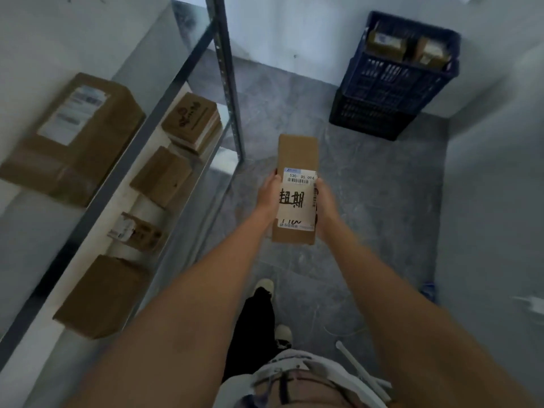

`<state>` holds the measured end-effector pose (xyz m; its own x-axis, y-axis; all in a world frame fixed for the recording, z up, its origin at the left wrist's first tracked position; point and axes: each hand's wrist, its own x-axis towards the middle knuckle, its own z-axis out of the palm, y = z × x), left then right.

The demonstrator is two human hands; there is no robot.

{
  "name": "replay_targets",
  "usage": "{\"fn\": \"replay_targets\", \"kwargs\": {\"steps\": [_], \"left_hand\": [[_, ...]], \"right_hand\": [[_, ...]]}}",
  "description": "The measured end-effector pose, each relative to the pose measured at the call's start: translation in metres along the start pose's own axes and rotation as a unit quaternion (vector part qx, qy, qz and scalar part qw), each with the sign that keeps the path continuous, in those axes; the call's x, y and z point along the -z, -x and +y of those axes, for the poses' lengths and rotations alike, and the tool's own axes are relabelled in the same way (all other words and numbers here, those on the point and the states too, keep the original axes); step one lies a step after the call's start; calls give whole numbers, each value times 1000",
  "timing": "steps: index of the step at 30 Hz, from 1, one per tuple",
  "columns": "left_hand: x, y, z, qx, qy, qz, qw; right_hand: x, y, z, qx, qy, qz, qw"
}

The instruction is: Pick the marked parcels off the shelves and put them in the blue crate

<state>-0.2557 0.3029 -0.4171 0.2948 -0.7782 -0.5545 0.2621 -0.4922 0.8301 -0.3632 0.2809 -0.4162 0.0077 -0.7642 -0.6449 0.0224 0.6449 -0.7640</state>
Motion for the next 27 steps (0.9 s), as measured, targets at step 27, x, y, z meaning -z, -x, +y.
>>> {"fn": "replay_targets", "kwargs": {"steps": [27], "left_hand": [[-337,-281,212,32,-74,-224,971]], "right_hand": [[170,-318,-275,7,-157,98,983]]}}
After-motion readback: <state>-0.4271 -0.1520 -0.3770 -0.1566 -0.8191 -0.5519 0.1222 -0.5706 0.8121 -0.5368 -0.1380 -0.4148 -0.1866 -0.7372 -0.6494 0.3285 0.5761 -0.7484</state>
